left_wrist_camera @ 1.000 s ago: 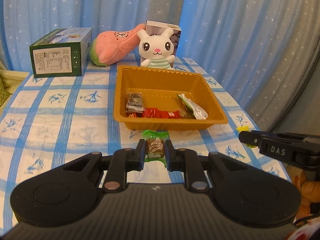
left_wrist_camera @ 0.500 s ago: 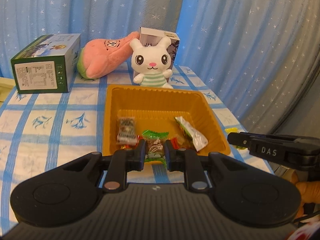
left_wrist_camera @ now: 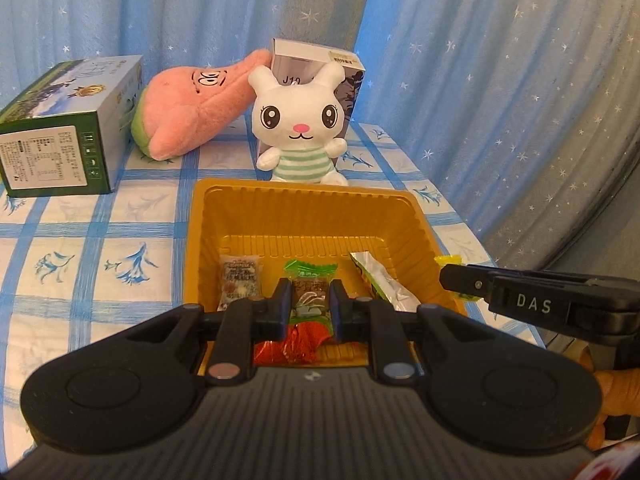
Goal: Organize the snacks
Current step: 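Carry both candies up and over to the orange tray, then lower both candies into the orange tray and open both tools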
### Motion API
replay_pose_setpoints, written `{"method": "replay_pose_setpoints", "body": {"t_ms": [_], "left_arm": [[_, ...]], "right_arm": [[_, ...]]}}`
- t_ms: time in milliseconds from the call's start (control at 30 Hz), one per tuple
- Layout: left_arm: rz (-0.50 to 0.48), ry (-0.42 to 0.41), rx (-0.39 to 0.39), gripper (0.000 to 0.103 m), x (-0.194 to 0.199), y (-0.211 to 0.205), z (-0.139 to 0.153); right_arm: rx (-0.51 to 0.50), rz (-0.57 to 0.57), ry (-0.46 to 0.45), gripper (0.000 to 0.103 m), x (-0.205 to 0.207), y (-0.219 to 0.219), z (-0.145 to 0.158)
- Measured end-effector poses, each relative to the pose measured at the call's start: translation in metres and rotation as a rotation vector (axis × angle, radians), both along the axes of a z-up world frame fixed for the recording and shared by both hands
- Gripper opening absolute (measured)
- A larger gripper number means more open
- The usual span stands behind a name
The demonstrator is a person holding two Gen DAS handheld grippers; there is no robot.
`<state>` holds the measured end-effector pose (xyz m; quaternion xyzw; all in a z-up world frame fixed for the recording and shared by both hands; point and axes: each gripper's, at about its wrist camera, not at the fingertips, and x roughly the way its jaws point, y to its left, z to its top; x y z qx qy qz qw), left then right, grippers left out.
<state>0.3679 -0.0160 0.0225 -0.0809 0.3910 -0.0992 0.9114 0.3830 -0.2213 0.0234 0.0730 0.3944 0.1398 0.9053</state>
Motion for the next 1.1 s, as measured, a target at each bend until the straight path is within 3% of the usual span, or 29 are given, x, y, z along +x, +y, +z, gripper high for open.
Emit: {"method": "replay_pose_setpoints", "body": {"t_ms": [433,733,800,833,1100], "left_arm": [[-0.018,0.019,0.025,0.018,0.031,-0.003,-0.01],[-0.005,0.039,-0.015,0.018,0.047,0.002,-0.023],[0.001,0.05,-0.03,0.036,0.051,0.004,-0.025],[0.009,0.05,-0.033,0.05,0.051,0.005,-0.026],[-0.008,0.049,0.033,0.05,0.04,0.005,-0.029]], "right_arm": [[0.027,-0.01,0.031,0.02,0.021,-0.001,-0.011],[0.037,-0.022,0.047,0.02,0.027,-0.004,-0.018],[0.037,-0.023,0.051,0.02,0.028,-0.005,-0.019],[0.039,-0.025,0.053,0.02,0.028,-0.005,-0.02],[0.041,-0.027,0.063,0.02,0.028,-0.006,-0.024]]}}
